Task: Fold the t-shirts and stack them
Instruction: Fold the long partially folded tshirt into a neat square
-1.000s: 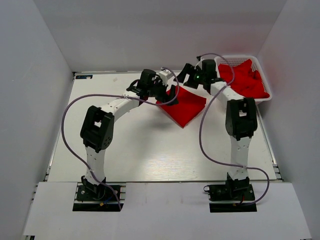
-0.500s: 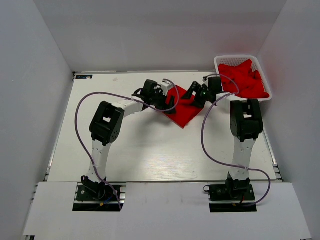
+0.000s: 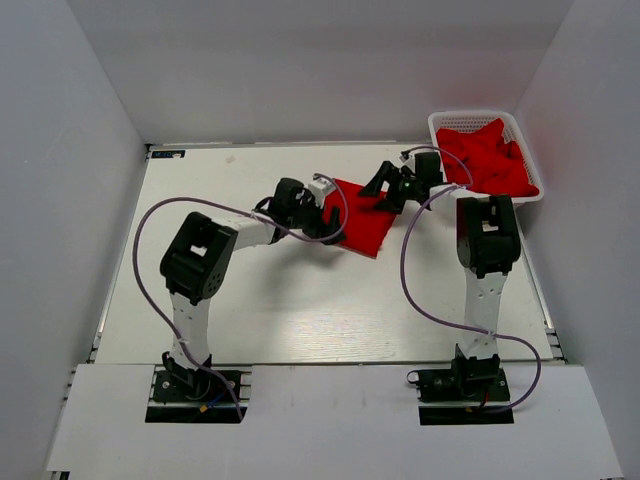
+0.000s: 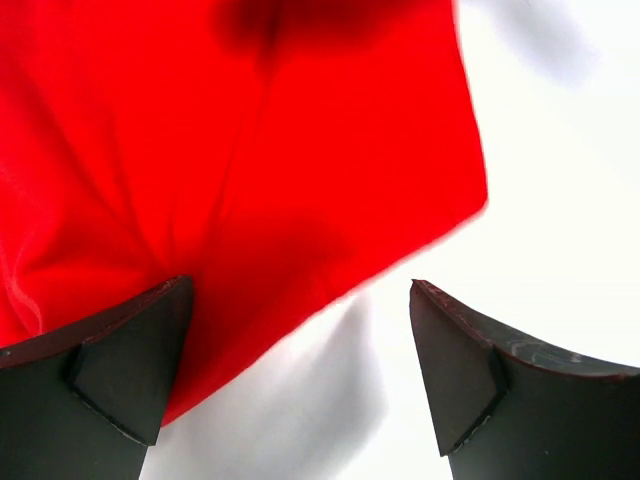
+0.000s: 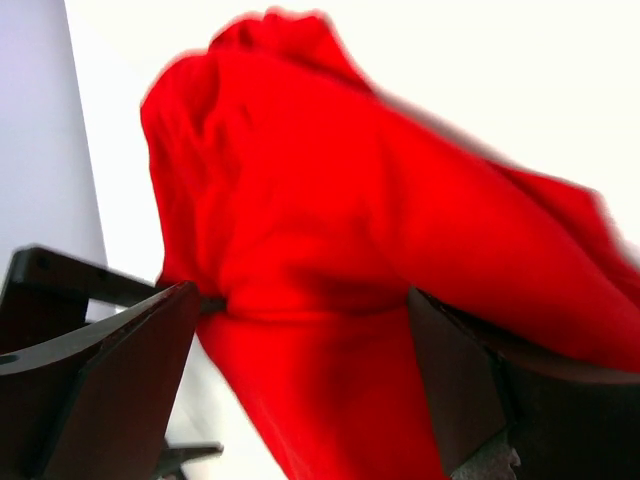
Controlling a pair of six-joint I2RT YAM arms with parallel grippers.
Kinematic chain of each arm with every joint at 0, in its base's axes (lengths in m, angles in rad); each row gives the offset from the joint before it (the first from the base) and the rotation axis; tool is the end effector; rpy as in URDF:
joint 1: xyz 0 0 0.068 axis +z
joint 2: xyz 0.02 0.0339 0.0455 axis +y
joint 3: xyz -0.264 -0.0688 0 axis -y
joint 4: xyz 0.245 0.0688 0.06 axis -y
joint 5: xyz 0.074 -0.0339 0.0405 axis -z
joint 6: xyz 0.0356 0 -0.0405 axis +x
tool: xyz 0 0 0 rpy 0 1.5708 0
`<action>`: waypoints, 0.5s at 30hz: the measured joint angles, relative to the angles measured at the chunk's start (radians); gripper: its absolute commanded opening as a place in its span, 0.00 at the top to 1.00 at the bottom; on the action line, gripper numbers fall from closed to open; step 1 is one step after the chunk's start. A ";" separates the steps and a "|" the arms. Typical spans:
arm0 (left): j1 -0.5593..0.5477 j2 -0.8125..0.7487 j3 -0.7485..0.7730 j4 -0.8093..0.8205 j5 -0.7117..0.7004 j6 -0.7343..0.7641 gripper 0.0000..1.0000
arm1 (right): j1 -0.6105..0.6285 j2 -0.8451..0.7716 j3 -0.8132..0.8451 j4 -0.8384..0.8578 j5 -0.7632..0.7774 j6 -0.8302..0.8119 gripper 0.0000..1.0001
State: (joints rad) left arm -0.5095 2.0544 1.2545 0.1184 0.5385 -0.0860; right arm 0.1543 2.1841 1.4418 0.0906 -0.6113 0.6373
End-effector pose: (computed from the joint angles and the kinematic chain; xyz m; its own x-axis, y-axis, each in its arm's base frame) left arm 0.3732 -0.2294 0.1474 -0.6137 0.2584 -0.7460 0.7164 0.5795 -0.3886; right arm 0.4663 0.0932 0.1454 -0.8249 0.3648 -0.4319 -0.1069 0.6494 0.7529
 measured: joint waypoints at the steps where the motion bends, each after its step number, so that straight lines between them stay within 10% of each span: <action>1: -0.003 -0.029 -0.043 0.014 0.002 -0.015 0.00 | 0.004 0.002 0.011 -0.017 -0.005 -0.020 0.10; 15: -0.020 -0.261 -0.027 -0.279 -0.161 -0.159 0.00 | 0.036 -0.159 0.155 -0.337 0.032 -0.370 0.10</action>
State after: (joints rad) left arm -0.5297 1.7931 1.2270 -0.1608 0.3775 -0.2447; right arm 0.1902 2.0251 1.5967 -0.2466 -0.5789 0.2676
